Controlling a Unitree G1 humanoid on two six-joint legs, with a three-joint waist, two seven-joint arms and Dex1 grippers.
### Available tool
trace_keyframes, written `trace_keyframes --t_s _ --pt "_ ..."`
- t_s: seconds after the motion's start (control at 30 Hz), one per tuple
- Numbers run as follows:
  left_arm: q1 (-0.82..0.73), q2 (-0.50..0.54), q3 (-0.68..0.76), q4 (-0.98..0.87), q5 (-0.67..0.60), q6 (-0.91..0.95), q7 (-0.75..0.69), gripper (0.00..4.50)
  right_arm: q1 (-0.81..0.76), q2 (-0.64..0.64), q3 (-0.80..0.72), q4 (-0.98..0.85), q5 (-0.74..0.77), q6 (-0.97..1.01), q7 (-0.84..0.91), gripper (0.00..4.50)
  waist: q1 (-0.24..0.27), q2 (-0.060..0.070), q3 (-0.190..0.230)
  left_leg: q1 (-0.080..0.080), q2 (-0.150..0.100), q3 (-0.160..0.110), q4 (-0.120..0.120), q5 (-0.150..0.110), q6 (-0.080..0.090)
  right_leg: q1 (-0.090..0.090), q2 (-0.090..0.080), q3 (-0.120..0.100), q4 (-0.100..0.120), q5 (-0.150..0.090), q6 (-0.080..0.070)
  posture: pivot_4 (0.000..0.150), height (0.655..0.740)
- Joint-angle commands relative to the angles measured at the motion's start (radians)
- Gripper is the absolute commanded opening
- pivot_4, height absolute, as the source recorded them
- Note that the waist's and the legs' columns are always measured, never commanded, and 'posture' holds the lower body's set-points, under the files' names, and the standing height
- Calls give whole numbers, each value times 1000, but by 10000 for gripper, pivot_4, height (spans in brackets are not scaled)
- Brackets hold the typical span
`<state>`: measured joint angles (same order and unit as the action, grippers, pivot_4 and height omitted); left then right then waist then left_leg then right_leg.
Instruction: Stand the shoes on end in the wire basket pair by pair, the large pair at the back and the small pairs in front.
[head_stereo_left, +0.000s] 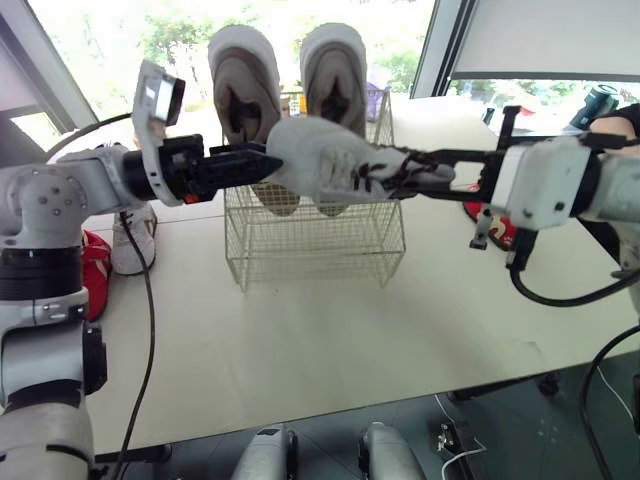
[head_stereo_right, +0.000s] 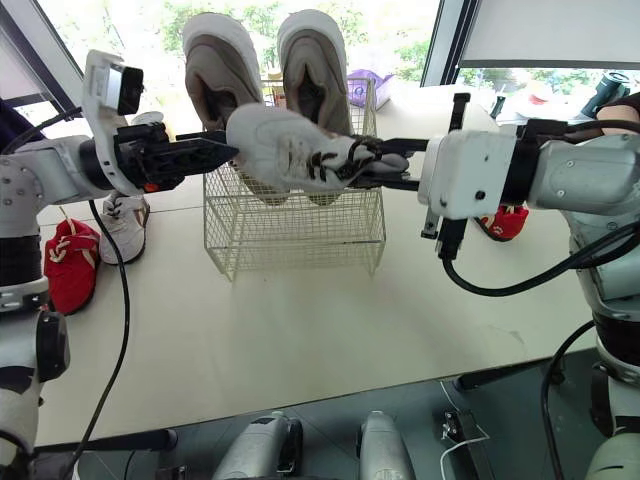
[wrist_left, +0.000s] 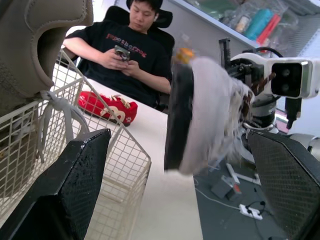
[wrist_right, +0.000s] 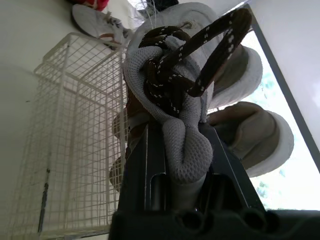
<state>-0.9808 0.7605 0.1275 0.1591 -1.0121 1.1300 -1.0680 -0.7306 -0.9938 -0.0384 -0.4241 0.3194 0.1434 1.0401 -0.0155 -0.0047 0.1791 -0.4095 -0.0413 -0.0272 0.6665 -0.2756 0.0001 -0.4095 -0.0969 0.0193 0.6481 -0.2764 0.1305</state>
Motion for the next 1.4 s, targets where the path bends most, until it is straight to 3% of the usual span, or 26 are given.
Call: trace_keyframes --t_s 0.03,0.17,0.27,0.47,0.53,0.67,0.83,0.97,1.1,1.17,1.3,1.4 --pt "-26 3 4 -17 4 6 -33 45000 -31 14 3 7 -20 -75 23 1527 -2 0 0 0 0 0 0 0 0 0 0 0 0 0 0 1500 7400" --pt "10 4 -20 -68 13 13 -53 45000 -69 39 36 38 -43 -109 37 1527 -1 0 0 0 0 0 0 0 0 0 0 0 0 0 0 1500 7400" --pt "22 -5 -30 -83 18 13 -57 37061 -81 47 46 50 -48 -123 49 1527 2 0 0 0 0 0 0 3 -5 0 0 0 0 0 0 1500 7400" --pt "21 -29 -19 -83 13 21 -52 8030 -108 48 56 68 -52 -116 79 1527 2 -1 0 0 0 0 0 3 -5 0 0 0 0 0 0 1500 7400" --pt "14 -40 -9 -74 7 27 -43 2586 -111 41 51 72 -45 -98 92 1527 2 -1 0 0 0 0 0 3 -5 0 0 0 0 0 0 1500 7400" --pt "26 -73 43 -78 -27 48 22 2590 -85 -3 -36 57 119 228 57 19575 5 -1 0 0 0 0 0 3 -5 0 0 0 0 0 0 1500 7400" --pt "68 -148 184 -116 -137 89 192 2590 -1 0 -297 74 526 742 -104 44158 5 -1 1 0 0 -1 0 3 -4 1 -2 0 0 0 0 1500 7400" --pt "86 -233 270 -157 -237 77 345 2590 63 129 -454 112 847 960 -357 44158 4 -2 1 0 0 -2 0 2 -4 0 -5 1 0 1 -1 1500 7400" --pt "98 -296 298 -193 -310 58 459 2590 95 259 -486 107 1031 970 -580 44158 4 -2 0 0 0 -2 0 3 -6 0 -5 1 1 1 -1 1500 7400" --pt "110 -344 291 -209 -321 27 506 2590 73 417 -438 96 1117 895 -712 44158 1 -3 0 0 0 -1 -1 3 -6 -1 -5 1 1 1 -1 1500 7400" --pt "119 -401 277 -220 -322 -14 560 2590 -25 574 -365 77 1115 788 -818 44158 0 -2 0 0 0 0 0 5 -8 -3 -1 2 3 1 -1 1500 7400" --pt "129 -413 266 -229 -328 -29 577 2590 -66 594 -351 91 1130 746 -852 44158 5 -2 0 -2 0 0 0 5 -8 -4 -1 2 3 1 -1 1500 7400"
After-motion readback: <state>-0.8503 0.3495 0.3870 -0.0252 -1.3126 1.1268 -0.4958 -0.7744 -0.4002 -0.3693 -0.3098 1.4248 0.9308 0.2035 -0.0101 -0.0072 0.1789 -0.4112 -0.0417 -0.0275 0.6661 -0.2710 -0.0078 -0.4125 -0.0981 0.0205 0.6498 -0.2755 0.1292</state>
